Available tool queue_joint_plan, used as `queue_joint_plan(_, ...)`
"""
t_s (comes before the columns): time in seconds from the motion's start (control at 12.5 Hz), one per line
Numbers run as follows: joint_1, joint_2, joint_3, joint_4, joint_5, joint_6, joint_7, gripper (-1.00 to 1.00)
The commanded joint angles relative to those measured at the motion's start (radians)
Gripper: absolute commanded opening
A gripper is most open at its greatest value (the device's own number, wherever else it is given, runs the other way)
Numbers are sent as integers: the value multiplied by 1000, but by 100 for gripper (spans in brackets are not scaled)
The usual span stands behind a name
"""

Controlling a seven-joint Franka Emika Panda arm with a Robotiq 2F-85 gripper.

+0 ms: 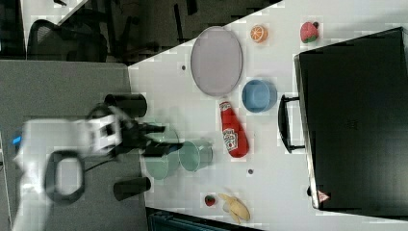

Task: Pick Ketchup from the table and place it in strainer.

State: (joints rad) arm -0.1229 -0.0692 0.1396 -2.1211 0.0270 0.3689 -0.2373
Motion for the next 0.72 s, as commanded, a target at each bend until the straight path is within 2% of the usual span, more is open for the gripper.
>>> queue_joint_plan(0.08,3,53,10,-79,2,107,-260,100)
queue_joint_plan(0.4,9,162,10,-150,1,273,-536,100)
queue_joint_plan(0.72,10,268,10,-185,-3,434,-675,100)
